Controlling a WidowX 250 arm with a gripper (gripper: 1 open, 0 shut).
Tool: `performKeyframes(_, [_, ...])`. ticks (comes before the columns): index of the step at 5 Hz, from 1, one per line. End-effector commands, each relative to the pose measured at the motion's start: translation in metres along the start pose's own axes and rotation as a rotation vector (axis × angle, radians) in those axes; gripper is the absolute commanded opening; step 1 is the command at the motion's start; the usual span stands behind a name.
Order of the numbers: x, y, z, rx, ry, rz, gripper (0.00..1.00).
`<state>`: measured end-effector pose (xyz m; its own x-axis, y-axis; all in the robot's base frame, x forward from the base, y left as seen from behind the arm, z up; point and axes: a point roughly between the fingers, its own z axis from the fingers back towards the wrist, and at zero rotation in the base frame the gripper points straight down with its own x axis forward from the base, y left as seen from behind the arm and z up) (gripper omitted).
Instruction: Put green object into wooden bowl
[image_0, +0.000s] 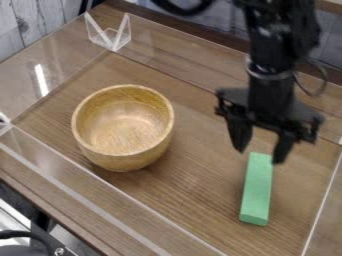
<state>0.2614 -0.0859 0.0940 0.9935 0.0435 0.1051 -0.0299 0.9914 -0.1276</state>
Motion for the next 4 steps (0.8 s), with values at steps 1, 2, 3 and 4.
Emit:
performKeyframes(1, [0.011, 0.008, 0.031, -0.033, -0.068, -0.024, 0.0])
performKeyframes(2, [0.008, 0.006, 0.021, -0.034, -0.059, -0.067, 0.0])
performKeyframes(3, [0.002, 0.004, 0.008, -0.036, -0.037, -0.119, 1.0])
performKeyframes(4, [0.001, 0.002, 0.0, -0.024, -0.034, -0.071, 1.0])
